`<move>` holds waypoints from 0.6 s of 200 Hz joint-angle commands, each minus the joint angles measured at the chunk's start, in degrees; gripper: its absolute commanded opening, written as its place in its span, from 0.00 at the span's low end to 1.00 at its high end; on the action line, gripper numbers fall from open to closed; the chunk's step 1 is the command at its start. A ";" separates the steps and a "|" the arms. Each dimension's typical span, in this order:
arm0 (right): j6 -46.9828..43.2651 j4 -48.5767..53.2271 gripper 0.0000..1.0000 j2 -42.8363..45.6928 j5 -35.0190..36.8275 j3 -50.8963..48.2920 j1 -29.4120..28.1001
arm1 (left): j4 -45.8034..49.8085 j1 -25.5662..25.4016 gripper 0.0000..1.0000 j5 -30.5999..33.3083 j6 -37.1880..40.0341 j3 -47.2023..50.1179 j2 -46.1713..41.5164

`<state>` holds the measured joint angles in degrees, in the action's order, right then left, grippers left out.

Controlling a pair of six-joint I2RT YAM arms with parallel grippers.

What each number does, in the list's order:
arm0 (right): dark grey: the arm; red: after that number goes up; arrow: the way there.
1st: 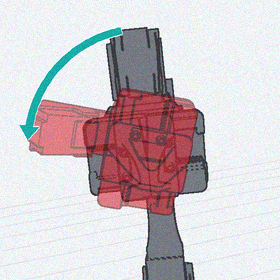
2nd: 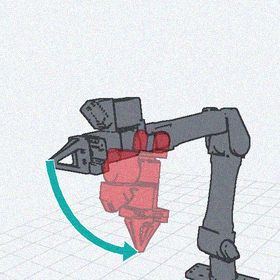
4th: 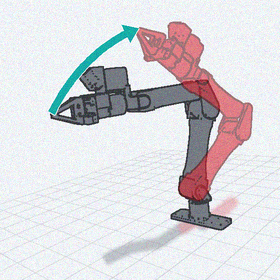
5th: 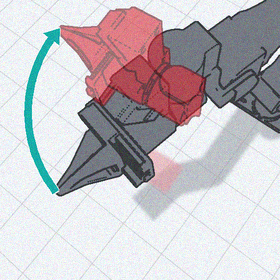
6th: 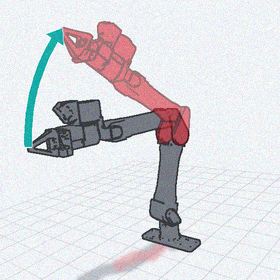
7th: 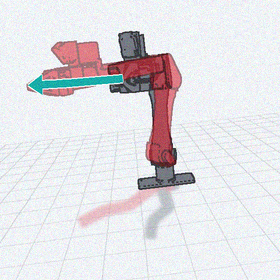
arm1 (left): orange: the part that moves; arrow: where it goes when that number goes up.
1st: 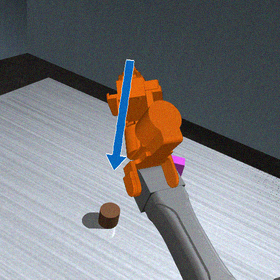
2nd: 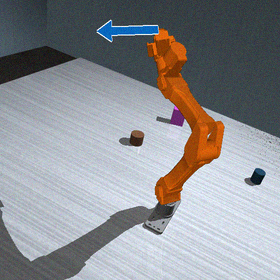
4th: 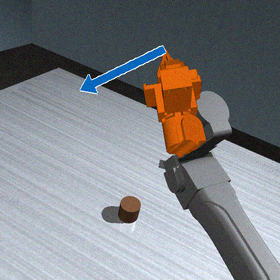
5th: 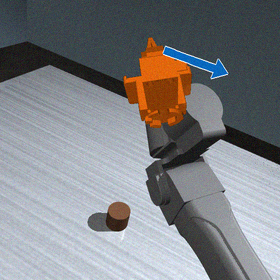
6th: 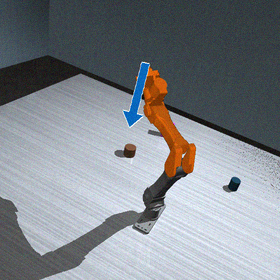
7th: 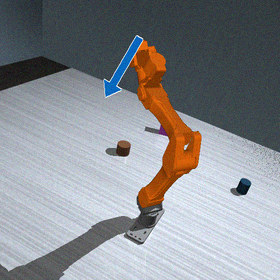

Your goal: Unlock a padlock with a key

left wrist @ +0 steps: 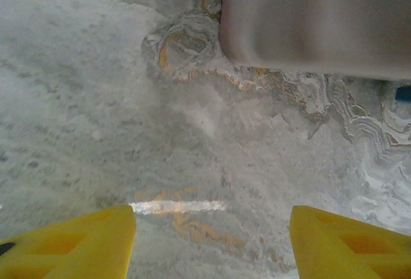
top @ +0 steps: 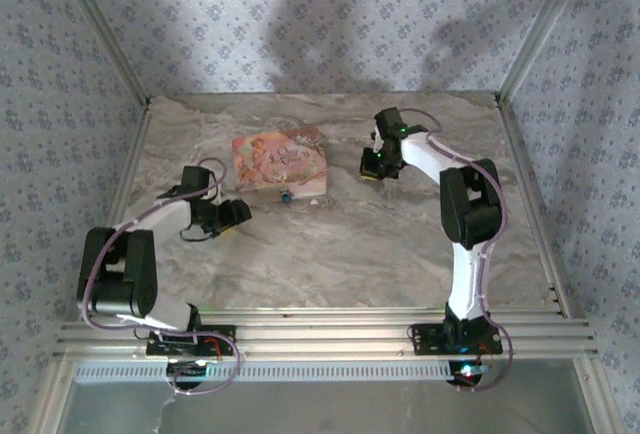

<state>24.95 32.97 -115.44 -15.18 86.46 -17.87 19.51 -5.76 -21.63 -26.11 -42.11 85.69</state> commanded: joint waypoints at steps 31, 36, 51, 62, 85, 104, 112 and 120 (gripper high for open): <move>-2.37 0.89 0.00 11.48 1.11 -4.15 1.84 | -5.52 -5.03 0.59 -1.62 0.72 -9.25 9.39; -2.43 1.10 0.00 12.43 1.20 -4.44 1.97 | -5.77 -5.61 0.59 -1.58 0.64 -10.26 10.44; -2.71 1.22 0.00 15.15 1.29 -5.40 2.37 | -5.88 -7.70 0.59 -1.49 0.36 -13.88 13.59; -2.71 1.22 0.00 16.94 1.35 -6.11 2.58 | -5.80 -9.21 0.59 -1.23 0.40 -16.57 15.65; -2.47 1.22 0.00 19.96 1.00 -6.94 2.99 | -6.21 -11.91 0.58 0.88 0.37 -20.37 17.74; -2.14 1.22 0.00 22.01 -1.14 -7.51 2.96 | -6.37 -12.77 0.58 1.17 -0.41 -21.04 17.16; -2.05 0.80 0.00 22.83 -2.58 -7.74 3.00 | -6.12 -13.02 0.58 1.15 -0.65 -20.75 16.20; -2.05 -0.17 0.00 23.89 -4.45 -8.22 2.93 | -5.81 -13.17 0.58 1.19 -0.94 -20.21 14.79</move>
<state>23.44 32.82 -94.91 -15.16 79.66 -15.11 13.23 -18.61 -21.19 -26.22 -61.47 103.09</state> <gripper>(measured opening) 0.041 0.584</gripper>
